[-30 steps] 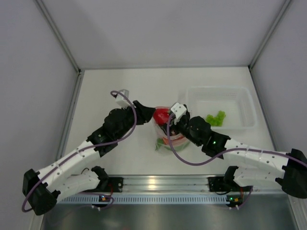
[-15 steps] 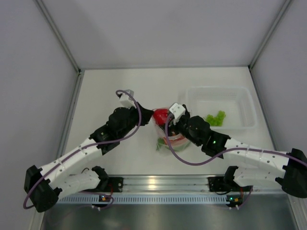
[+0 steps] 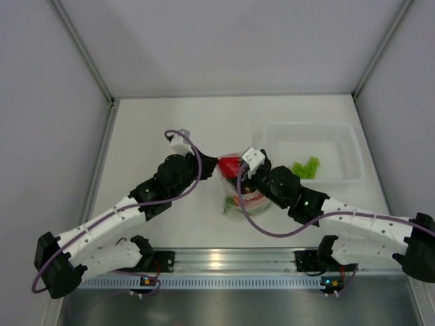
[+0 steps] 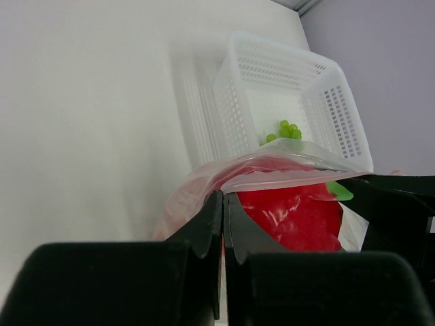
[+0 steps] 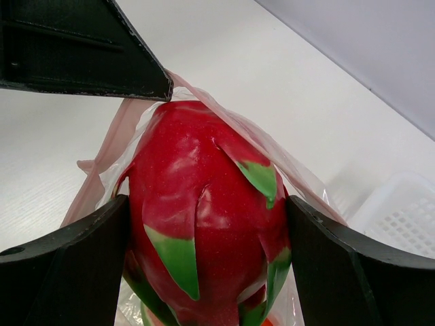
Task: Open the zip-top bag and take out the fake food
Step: Pick up the fake fruit from the zipper food storage bag.
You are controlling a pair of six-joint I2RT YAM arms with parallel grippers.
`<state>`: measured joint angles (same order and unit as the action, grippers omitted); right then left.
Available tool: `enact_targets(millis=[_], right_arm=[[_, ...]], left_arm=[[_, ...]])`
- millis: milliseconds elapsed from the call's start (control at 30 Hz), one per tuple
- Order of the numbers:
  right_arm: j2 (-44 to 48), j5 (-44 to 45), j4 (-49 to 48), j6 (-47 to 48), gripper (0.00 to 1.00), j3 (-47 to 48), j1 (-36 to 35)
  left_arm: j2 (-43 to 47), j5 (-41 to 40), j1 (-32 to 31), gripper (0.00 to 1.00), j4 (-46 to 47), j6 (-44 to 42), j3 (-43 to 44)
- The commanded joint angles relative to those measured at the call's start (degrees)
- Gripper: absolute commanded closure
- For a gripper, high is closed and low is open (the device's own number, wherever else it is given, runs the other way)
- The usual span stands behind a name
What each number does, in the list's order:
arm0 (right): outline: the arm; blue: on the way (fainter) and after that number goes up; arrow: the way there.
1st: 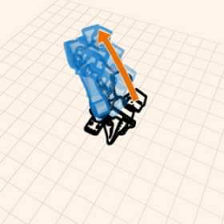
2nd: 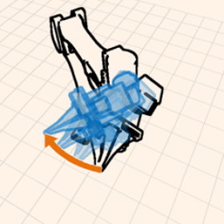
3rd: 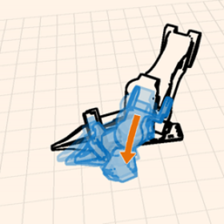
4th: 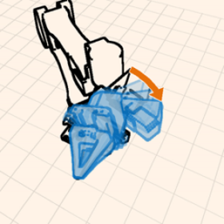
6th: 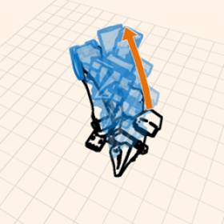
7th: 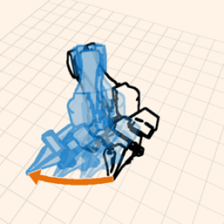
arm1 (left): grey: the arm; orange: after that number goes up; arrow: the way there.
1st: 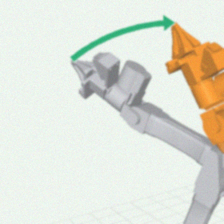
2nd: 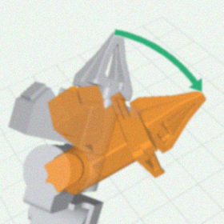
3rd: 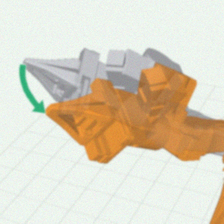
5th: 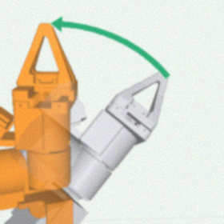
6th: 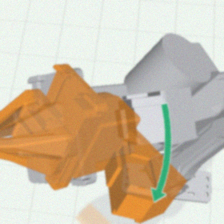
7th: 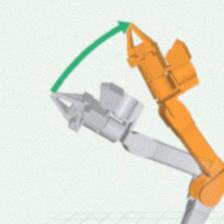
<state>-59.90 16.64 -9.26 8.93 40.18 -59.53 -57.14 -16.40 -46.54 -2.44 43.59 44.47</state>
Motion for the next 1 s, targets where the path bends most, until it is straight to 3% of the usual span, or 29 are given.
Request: enact_targets(millis=[0, 200, 267, 400, 667, 833, 967], right_arm=[[6.6, 3.7, -10.4, -0.8, 1.00, 0.7, -0.5], [8.3, 8.6, -14.0, -1.3, 1.00, -0.2, -0.4], [8.5, 9.6, -14.8, -1.8, 1.00, -0.1, -0.2], [3.5, 1.3, -8.5, 1.3, 1.00, 6.5, 0.2], [-6.0, -21.0, 3.2, 5.0, 1.00, 14.5, -0.1], [-15.2, -21.9, 17.4, 10.9, 1.00, 25.7, -3.5], [-17.3, -18.2, 17.4, 11.0, 1.00, 27.4, -5.8]], left_arm=[[-1.3, -12.8, 2.0, 1.00, -8.7, -1.8, -0.9], [-1.0, -9.4, 2.0, 1.00, -8.7, -2.0, -3.6], [-0.8, -4.6, 2.0, 1.00, -8.6, -2.1, -4.1], [0.5, 7.7, 1.9, 1.00, -2.3, -5.1, -5.4], [1.9, 16.0, 1.8, 1.00, -1.9, -8.3, -2.4], [2.1, 19.3, 1.8, 1.00, -1.9, -9.8, -1.4], [3.0, 21.0, 1.8, 1.00, -1.9, -10.5, -1.1]])
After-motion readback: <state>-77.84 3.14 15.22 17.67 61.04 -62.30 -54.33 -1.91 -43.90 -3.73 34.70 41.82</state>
